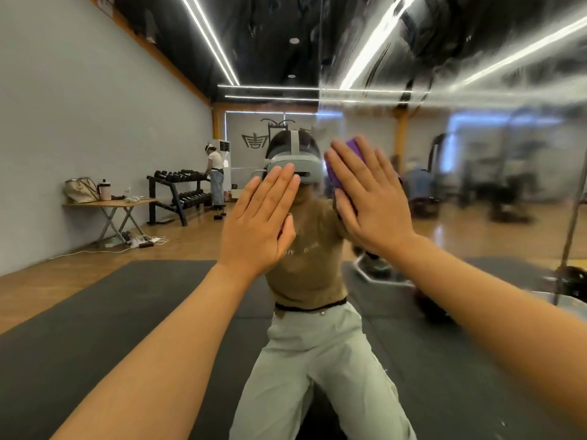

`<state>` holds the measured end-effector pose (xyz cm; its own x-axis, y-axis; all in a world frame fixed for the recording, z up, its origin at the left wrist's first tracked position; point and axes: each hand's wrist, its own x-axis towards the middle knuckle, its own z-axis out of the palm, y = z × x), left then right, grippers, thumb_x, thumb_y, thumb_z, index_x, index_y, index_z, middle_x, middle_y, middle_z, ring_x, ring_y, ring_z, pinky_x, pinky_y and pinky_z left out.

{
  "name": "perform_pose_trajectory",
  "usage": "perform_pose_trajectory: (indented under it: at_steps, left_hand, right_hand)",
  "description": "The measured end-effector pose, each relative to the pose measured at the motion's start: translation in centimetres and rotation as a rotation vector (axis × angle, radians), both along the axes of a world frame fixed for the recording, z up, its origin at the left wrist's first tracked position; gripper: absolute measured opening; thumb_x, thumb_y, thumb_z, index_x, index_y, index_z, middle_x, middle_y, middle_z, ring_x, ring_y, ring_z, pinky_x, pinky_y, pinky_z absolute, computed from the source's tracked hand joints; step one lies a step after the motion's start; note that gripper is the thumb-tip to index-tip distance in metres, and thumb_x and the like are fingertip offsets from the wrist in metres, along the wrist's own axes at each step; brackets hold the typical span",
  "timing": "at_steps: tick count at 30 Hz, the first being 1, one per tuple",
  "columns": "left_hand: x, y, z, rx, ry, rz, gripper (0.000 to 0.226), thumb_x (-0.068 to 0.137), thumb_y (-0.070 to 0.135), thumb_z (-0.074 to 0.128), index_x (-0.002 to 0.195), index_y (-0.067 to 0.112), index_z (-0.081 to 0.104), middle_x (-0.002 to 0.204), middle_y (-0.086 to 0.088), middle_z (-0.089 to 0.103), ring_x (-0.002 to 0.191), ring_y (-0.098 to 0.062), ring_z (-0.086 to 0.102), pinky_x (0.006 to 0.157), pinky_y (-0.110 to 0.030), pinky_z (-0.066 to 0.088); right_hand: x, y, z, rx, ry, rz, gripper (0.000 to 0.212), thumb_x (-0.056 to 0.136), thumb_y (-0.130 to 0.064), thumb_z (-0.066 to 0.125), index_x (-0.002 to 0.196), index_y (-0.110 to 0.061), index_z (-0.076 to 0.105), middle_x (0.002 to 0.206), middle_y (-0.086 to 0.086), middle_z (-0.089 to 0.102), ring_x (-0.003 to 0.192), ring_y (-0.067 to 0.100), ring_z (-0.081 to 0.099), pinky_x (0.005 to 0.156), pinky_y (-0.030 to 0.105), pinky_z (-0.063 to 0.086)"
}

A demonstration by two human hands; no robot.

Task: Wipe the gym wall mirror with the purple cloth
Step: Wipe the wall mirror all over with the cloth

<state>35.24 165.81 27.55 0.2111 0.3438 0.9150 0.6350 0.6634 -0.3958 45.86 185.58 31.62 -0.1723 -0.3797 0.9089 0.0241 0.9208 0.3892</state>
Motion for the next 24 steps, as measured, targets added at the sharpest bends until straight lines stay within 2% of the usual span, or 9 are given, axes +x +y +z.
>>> perform_pose_trajectory:
  at_steps: [3, 8, 11, 15, 18, 22, 24]
  left_hand:
    - [-0.1, 0.4, -0.3, 0.033, -0.003, 0.007, 0.056, 0.101, 0.021, 0.042, 0.154, 0.005, 0.036, 0.161, -0.013, 0.032, 0.150, -0.026, 0.030, 0.126, -0.039, 0.013]
    - [0.1, 1.2, -1.1, 0.100, -0.016, 0.008, 0.051, 0.104, 0.018, 0.039, 0.153, 0.003, 0.038, 0.160, -0.015, 0.036, 0.148, -0.028, 0.033, 0.126, -0.042, 0.013]
    - [0.9, 2.1, -1.9, 0.171, -0.078, -0.008, 0.051, 0.105, 0.016, 0.036, 0.154, 0.003, 0.035, 0.161, -0.015, 0.034, 0.149, -0.029, 0.030, 0.127, -0.042, 0.008]
    - [1.4, 2.2, -2.1, 0.176, -0.161, -0.024, 0.055, 0.104, 0.020, 0.034, 0.157, 0.005, 0.028, 0.164, -0.013, 0.026, 0.152, -0.027, 0.022, 0.127, -0.041, 0.003]
    - [1.5, 2.1, -2.3, 0.148, -0.189, -0.038, 0.058, 0.104, 0.022, 0.031, 0.158, 0.006, 0.021, 0.167, -0.010, 0.017, 0.154, -0.024, 0.015, 0.127, -0.041, 0.002]
    - [1.4, 2.2, -2.3, 0.157, -0.185, -0.029, 0.059, 0.103, 0.024, 0.029, 0.159, 0.007, 0.016, 0.167, -0.005, 0.009, 0.155, -0.019, 0.007, 0.127, -0.043, 0.003]
    - [1.4, 2.3, -2.4, 0.172, -0.180, -0.026, 0.059, 0.103, 0.024, 0.030, 0.159, 0.007, 0.018, 0.166, -0.004, 0.009, 0.155, -0.018, 0.007, 0.127, -0.042, 0.002]
  right_hand:
    - [0.4, 0.0, -6.1, 0.165, -0.133, -0.025, 0.054, 0.104, -0.026, 0.044, 0.155, -0.011, 0.035, 0.163, 0.009, 0.030, 0.152, 0.033, 0.023, 0.125, 0.048, 0.016]
    - [1.8, 1.4, -14.9, 0.474, -0.376, -0.116, 0.060, 0.102, -0.031, 0.046, 0.159, -0.017, 0.030, 0.166, 0.001, 0.024, 0.155, 0.026, 0.016, 0.127, 0.044, 0.009]
    - [1.9, 2.2, -16.0, 0.584, -0.401, -0.158, 0.059, 0.104, -0.032, 0.043, 0.159, -0.018, 0.028, 0.167, -0.001, 0.023, 0.155, 0.024, 0.016, 0.127, 0.042, 0.008]
    - [1.9, 3.2, -13.1, 0.735, -0.420, -0.153, 0.057, 0.103, -0.031, 0.043, 0.158, -0.020, 0.032, 0.165, -0.002, 0.027, 0.154, 0.022, 0.019, 0.127, 0.041, 0.008]
    - [1.9, 3.7, -8.1, 0.606, -0.327, -0.117, 0.060, 0.101, -0.027, 0.047, 0.158, -0.018, 0.031, 0.165, 0.004, 0.025, 0.153, 0.027, 0.021, 0.126, 0.044, 0.011]
    - [1.6, 3.6, -0.2, 0.212, -0.057, -0.103, 0.051, 0.107, -0.028, 0.037, 0.155, -0.011, 0.036, 0.161, 0.011, 0.033, 0.150, 0.033, 0.029, 0.123, 0.047, 0.020]
    - [1.4, 2.9, 0.0, 0.037, 0.034, -0.059, 0.050, 0.107, -0.026, 0.035, 0.153, -0.007, 0.040, 0.160, 0.013, 0.037, 0.149, 0.034, 0.029, 0.123, 0.048, 0.021]
